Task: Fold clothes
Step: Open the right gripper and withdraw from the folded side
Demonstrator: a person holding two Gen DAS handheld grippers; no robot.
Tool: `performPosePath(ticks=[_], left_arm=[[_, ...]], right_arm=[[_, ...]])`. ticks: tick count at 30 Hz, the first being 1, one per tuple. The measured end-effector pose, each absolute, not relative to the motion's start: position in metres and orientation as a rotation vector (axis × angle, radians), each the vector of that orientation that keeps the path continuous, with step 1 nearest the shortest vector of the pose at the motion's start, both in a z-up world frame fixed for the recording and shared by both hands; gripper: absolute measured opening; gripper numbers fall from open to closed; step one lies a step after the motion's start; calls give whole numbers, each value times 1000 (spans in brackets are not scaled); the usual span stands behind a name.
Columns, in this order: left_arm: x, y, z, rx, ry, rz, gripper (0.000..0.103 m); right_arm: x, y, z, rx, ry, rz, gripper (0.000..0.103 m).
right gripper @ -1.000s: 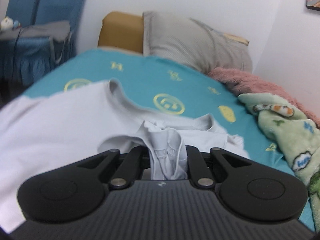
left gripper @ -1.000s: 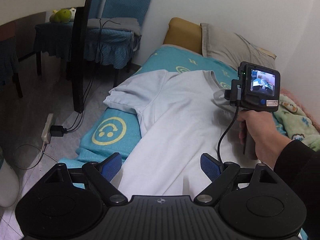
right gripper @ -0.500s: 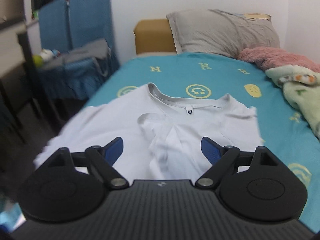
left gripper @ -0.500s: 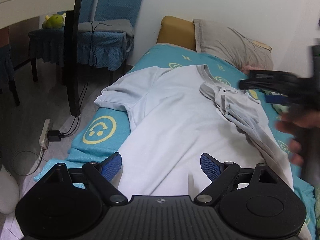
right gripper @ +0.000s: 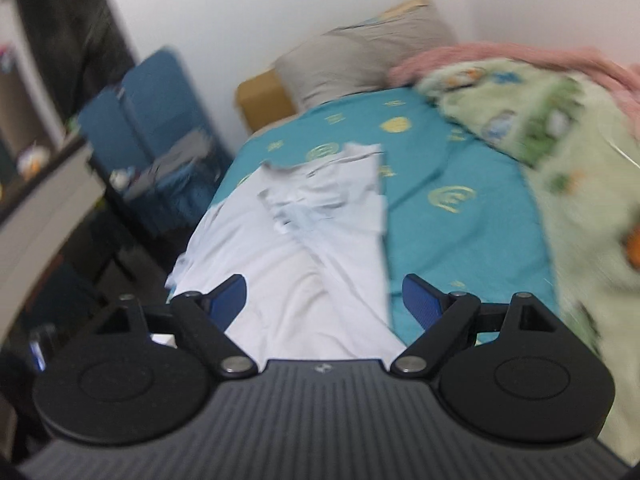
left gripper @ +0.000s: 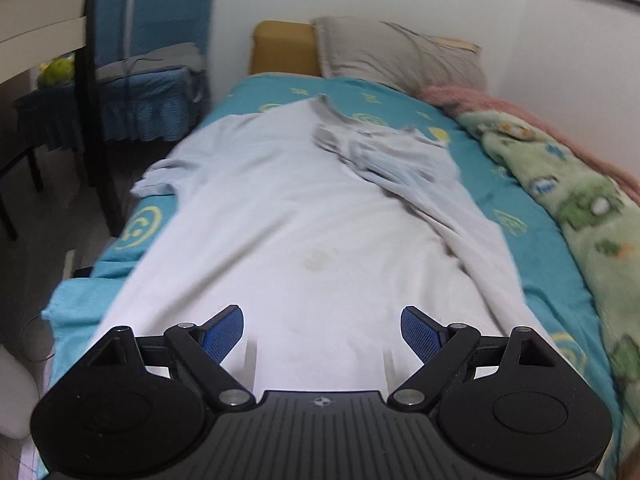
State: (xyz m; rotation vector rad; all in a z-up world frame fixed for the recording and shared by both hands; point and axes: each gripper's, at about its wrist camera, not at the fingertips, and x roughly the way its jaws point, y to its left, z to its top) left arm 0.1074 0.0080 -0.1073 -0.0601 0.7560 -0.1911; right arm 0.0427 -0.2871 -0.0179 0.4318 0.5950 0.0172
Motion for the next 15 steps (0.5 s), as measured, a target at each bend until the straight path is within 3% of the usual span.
performPosePath(ticks=[9,15], left_arm=[[76,-100,-112,39,824,-386,86],[62,-174,-118,60,895,-523,78]], right_arm=[[14,-366,-22,551,452,-153,86],[3,-401,-36,676,412,-224,86]])
